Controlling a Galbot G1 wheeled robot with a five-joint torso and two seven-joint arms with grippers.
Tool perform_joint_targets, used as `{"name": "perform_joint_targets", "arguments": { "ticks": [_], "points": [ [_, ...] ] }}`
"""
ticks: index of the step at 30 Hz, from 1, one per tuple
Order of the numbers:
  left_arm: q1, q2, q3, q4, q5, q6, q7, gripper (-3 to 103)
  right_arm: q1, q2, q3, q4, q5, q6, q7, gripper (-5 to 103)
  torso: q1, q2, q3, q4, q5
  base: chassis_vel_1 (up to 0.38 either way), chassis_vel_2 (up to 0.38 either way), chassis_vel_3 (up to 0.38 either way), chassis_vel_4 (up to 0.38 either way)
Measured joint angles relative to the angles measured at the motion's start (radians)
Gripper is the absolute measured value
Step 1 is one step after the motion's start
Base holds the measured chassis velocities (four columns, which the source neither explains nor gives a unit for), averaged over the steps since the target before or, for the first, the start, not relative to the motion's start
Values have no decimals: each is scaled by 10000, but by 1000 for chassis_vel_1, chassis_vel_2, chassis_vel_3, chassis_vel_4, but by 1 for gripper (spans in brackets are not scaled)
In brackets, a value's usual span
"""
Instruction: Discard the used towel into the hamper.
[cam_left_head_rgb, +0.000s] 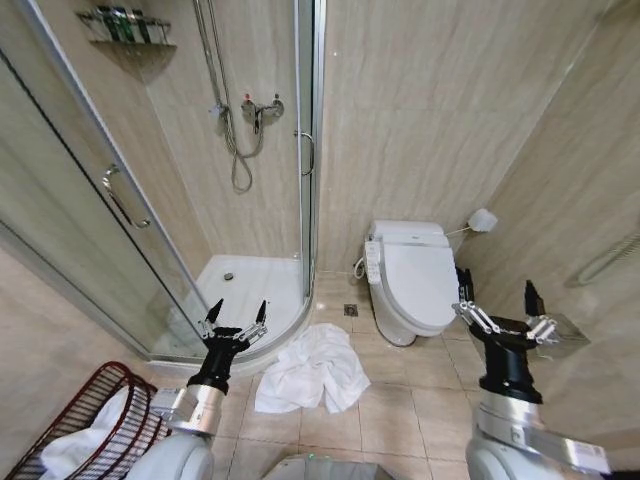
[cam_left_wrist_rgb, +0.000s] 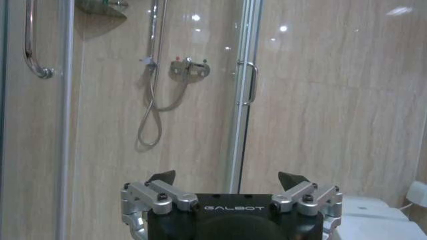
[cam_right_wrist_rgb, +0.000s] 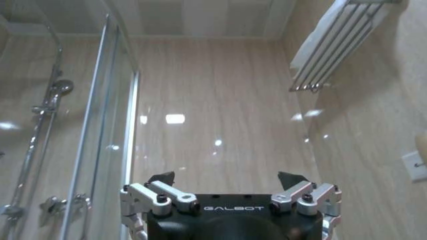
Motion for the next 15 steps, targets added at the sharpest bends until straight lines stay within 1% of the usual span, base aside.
{"name": "perform_joint_targets", "arguments": {
  "ticks": [2,6,8,11,12,15],
  "points": [
    [0,0,-1,0,0,0,0,100,315,-59,100,-87,-122,214,224,100,-64,-143,-79,0,0,0,0,0,0],
    [0,0,-1,0,0,0,0,100,533,-128,129,-123,-195,307,464,100,-122,-271,-147,1,0,0,0,0,0],
    [0,0,0,0,0,0,0,100,708,-133,23,-125,-196,394,645,100,-199,-445,-247,0,0,0,0,0,0],
    [0,0,-1,0,0,0,0,100,842,-106,7,-150,-197,578,542,100,-242,-539,-297,-1,0,0,0,0,0],
    [0,0,-1,0,0,0,0,100,1022,-111,11,-218,-191,872,360,100,-286,-633,-347,-1,0,0,0,0,0],
    [0,0,0,0,0,0,0,100,1217,-182,12,-225,-87,1173,201,100,-342,-762,-421,0,0,0,0,0,0]
  ]
}}
